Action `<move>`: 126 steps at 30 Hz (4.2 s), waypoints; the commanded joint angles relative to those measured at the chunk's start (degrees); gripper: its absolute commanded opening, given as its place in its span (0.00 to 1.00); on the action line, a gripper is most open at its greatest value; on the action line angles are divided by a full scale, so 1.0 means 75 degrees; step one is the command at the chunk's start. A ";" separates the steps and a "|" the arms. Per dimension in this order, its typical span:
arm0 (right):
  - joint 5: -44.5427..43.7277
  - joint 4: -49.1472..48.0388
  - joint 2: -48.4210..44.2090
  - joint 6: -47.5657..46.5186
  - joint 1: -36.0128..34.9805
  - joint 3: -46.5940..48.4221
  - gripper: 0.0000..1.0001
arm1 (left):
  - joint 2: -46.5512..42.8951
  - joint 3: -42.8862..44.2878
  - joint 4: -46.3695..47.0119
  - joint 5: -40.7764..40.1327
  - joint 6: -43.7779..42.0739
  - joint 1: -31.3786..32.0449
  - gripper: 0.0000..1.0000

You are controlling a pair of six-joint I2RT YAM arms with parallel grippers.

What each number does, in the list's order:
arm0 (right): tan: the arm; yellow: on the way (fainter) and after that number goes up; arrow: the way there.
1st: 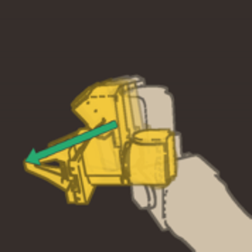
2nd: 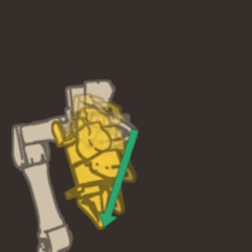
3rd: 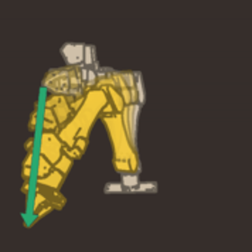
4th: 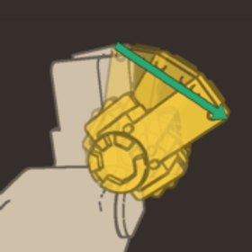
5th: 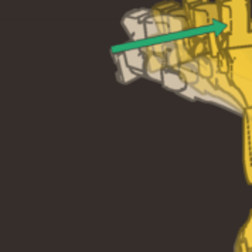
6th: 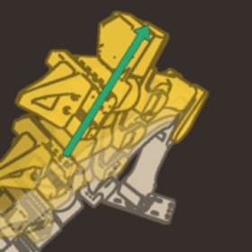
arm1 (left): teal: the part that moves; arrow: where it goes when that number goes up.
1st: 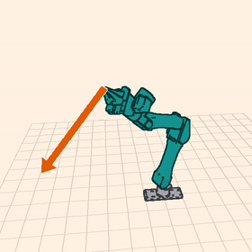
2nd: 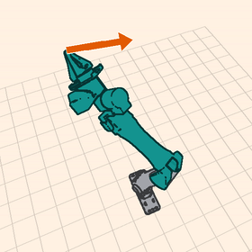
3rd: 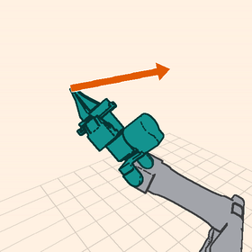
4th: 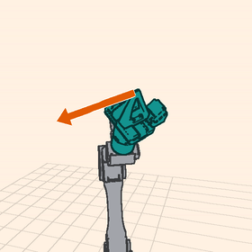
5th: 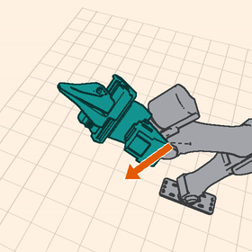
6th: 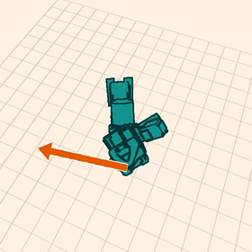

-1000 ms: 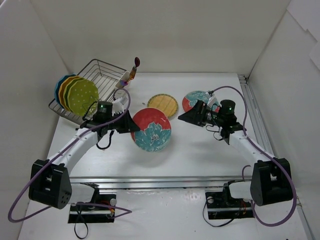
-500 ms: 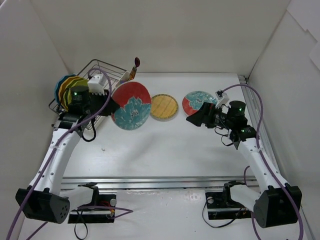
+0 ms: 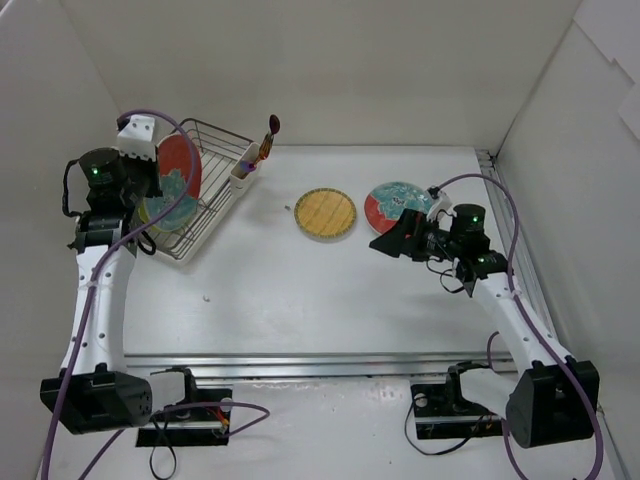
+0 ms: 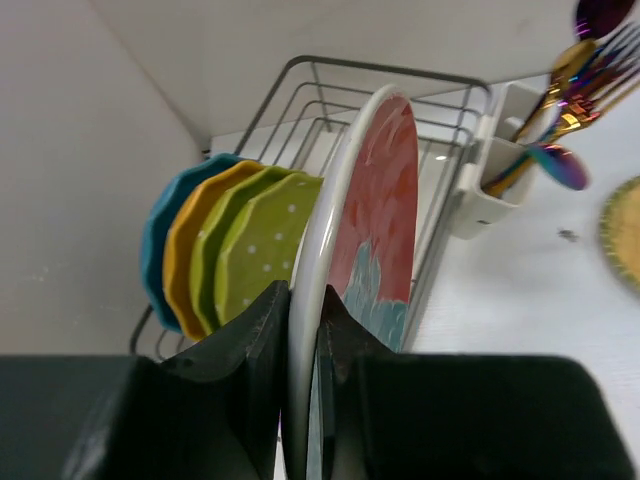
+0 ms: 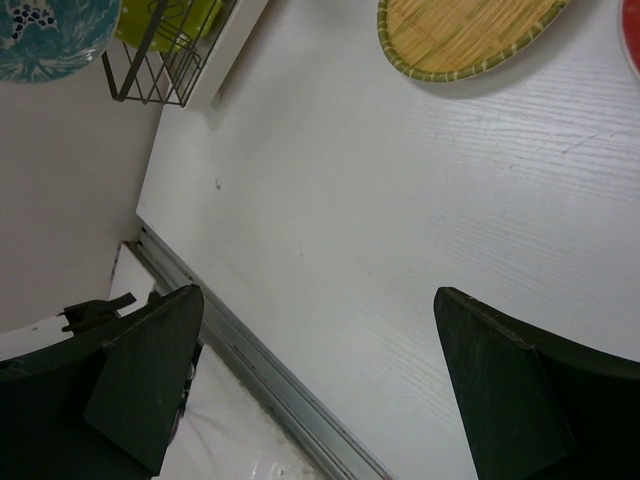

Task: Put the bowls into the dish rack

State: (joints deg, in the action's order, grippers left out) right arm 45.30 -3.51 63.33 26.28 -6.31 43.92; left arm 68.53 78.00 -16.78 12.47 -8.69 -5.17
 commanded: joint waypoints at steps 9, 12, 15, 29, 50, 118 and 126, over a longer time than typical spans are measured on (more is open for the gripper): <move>0.1015 -0.1231 0.0637 0.0796 0.0055 -0.0395 0.97 | 0.1034 0.0874 0.3057 0.0645 -0.1560 -0.0810 0.00; 0.1073 -0.1360 0.0813 0.0878 0.0044 -0.0384 0.97 | 0.1233 0.0979 0.3233 0.0809 -0.1922 -0.0880 0.00; 0.1050 -0.1396 0.0907 0.0878 0.0044 -0.0407 0.97 | 0.1526 0.1248 0.3139 0.0985 -0.2438 -0.0951 0.00; 0.0968 -0.1291 0.1130 0.0785 0.0079 -0.0384 0.97 | 0.1913 0.2116 0.2682 0.1994 -0.2744 -0.1174 0.00; 0.0968 -0.1548 0.1294 0.0796 0.0044 -0.0559 0.97 | 0.1948 0.1015 0.2764 0.2497 -0.3095 -0.1174 0.00; -0.2466 -0.3855 0.4386 0.2331 0.2012 -0.0255 0.88 | -0.0617 -0.1563 0.0600 0.0144 0.4768 0.3338 0.97; -0.2362 -0.4335 0.5735 0.3011 0.2083 0.0401 0.83 | -0.1520 -0.2465 -0.0012 0.0002 0.5832 0.2718 0.99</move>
State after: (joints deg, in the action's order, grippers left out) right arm 29.10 -34.41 103.18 47.18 8.73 45.39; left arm 59.64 60.20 -16.25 13.82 29.30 17.19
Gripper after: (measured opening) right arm 0.841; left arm 0.995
